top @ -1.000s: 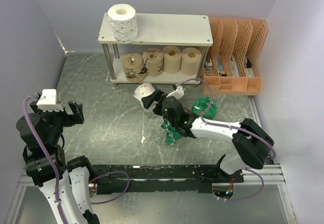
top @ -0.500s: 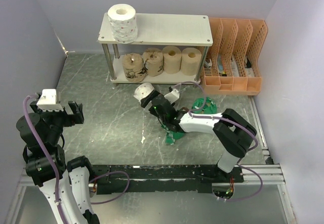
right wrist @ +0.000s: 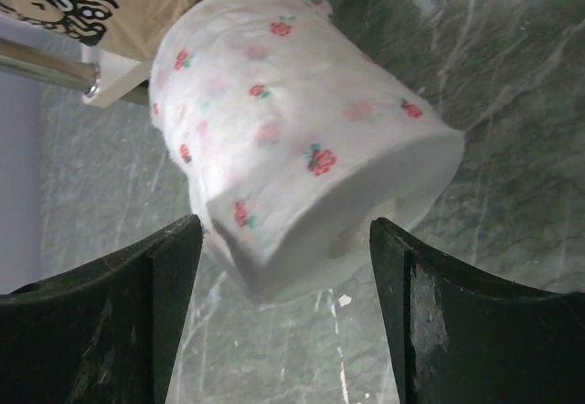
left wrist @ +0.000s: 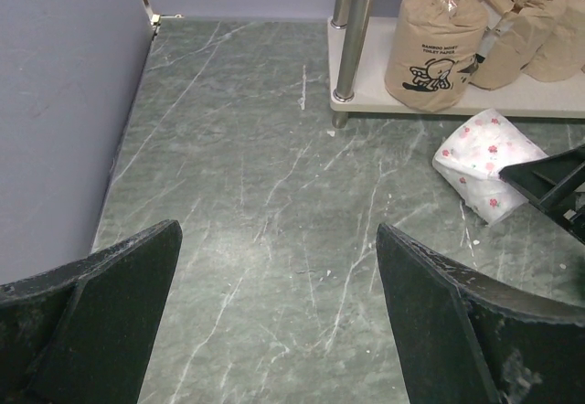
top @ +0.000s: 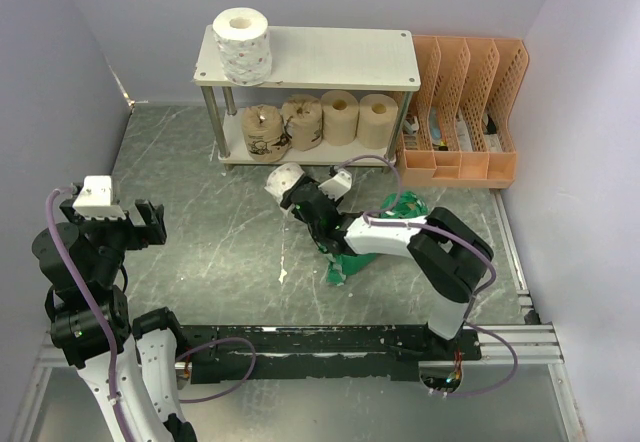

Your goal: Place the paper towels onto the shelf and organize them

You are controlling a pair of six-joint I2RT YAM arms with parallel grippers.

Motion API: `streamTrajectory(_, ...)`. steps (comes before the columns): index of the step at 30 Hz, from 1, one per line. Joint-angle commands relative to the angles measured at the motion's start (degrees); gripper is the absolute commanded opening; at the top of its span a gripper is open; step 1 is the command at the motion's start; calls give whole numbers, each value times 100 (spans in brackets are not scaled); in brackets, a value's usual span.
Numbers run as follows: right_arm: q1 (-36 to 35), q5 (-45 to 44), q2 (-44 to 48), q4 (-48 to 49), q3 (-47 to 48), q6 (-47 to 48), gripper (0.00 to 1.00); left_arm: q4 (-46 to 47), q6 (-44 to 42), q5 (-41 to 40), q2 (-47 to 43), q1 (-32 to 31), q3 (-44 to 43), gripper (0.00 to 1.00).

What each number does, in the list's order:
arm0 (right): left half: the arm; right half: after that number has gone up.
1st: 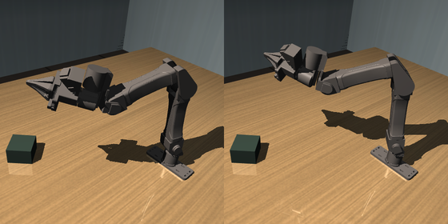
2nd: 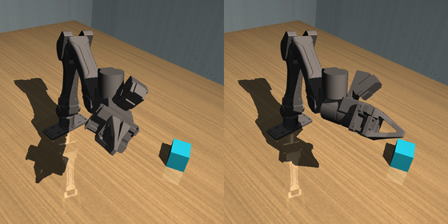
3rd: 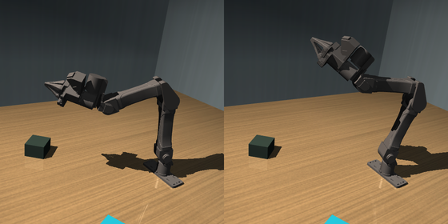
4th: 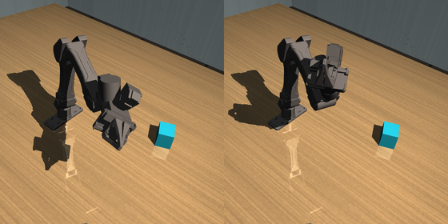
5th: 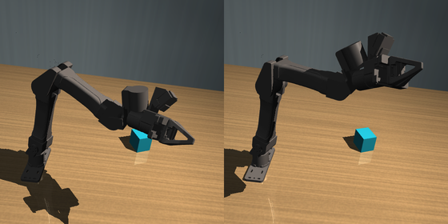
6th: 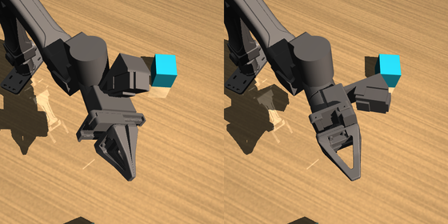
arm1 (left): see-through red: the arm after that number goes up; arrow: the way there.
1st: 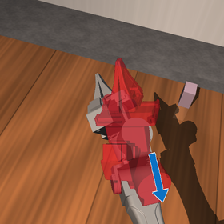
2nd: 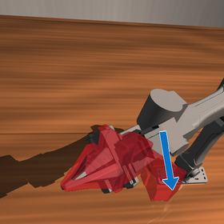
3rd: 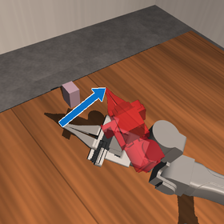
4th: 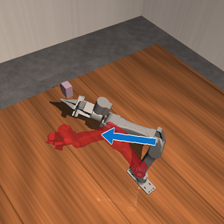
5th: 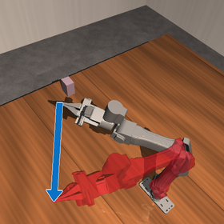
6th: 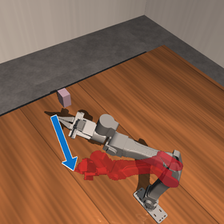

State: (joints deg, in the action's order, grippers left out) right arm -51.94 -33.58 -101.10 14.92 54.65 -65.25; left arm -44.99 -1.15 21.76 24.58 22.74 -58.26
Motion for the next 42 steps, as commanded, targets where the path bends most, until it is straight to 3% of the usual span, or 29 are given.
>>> streamTrajectory(1, 18, -404, -173, -215, 183, 86, 73, 165, -69, 166, -1, 68, 16, 98)
streamTrajectory(3, 21, -442, -188, -142, 188, 177, 64, 160, -76, 178, 11, 68, 16, 98)
streamTrajectory(11, 38, -490, 189, 251, 20, 1178, 0, 173, -70, 164, 3, 66, 16, 98)
streamTrajectory(15, 29, -200, 962, 488, -17, 2299, 0, 165, -62, 150, -29, 71, 16, 98)
streamTrajectory(18, 22, 237, 1480, 75, 546, 3395, 0, 171, -60, 142, -56, 72, 16, 98)
streamTrajectory(26, -134, 722, 1626, -3616, 3350, 6179, 0, 167, -61, 143, -62, 96, 16, 98)
streamTrajectory(29, -630, -364, 1656, -4135, 3865, 7401, 0, 173, -61, 143, -76, 112, 16, 98)
streamTrajectory(36, -1274, -2125, 1474, -4070, 4485, 9968, 0, 163, -79, 195, -43, 117, 16, 98)
streamTrajectory(42, -1109, -2095, 635, -5013, 6054, 10898, 0, 170, -60, 154, -108, 127, 16, 98)
